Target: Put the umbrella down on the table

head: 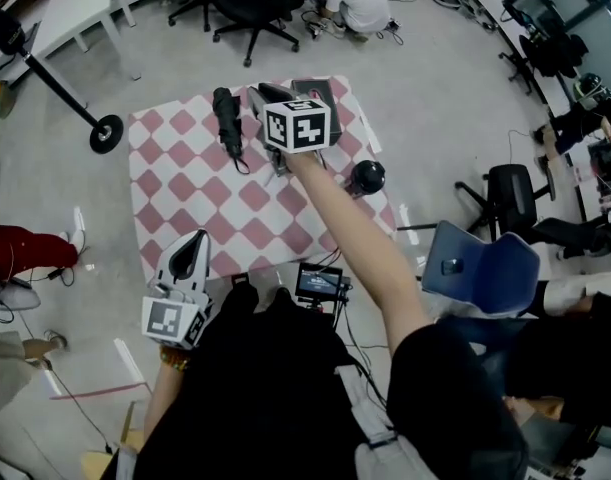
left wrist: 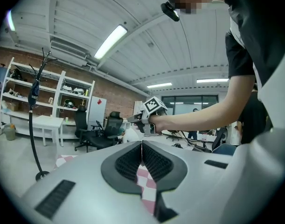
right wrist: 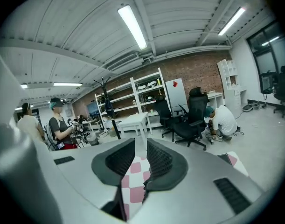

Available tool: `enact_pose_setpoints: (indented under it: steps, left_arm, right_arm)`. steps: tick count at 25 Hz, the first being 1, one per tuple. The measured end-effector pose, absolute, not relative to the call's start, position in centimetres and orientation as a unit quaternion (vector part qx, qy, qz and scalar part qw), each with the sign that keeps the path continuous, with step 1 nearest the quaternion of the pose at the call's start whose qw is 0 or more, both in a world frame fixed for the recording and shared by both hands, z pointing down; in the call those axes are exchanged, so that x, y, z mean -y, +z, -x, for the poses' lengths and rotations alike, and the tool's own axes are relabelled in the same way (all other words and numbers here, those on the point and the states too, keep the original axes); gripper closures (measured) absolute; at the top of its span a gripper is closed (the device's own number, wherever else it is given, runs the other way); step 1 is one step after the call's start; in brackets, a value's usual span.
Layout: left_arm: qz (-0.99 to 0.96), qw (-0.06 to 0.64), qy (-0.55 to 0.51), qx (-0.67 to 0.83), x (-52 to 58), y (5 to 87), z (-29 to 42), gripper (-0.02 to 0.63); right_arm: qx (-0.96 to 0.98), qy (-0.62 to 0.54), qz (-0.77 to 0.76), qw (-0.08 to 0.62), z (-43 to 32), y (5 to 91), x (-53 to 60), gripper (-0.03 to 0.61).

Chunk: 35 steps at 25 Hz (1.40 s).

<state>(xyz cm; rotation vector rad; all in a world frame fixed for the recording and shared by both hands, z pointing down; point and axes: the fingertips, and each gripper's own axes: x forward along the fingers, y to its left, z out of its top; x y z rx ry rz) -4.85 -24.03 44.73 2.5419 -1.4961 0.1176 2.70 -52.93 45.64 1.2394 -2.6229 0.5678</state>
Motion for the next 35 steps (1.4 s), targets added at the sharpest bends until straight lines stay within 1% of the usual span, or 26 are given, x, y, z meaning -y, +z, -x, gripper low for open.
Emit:
enact_pose_setpoints:
  steps: [4,12,19,35]
  left_arm:
    - [-0.857,0.088,0.042,0.506,24.4,44.2,4.7,0.6]
    - [-0.869,0.06,0.033,0.49,25.6,42.8,3.7,0.6]
    - [-0.878,0.05,0.037,0.474,26.3,42.1,2.3,0.6]
    - [-0.88,0.038,0.031,0.472,26.9,41.0,1.8,0.6]
  right_arm:
    - [0.892,0.198,-0.403,0.054,-3.3,43.3,51.1,0.494]
    - [0.911,0.132,-0.39,0.02,-4.2,38.0,47.0,0.494]
    - [0.916,0.052,-0.397,0.02,-5.5,34.4,43.6,0.494]
    - [0.918,-0.054,-0.392,-0.023,-6.0,29.9,36.3,0.494]
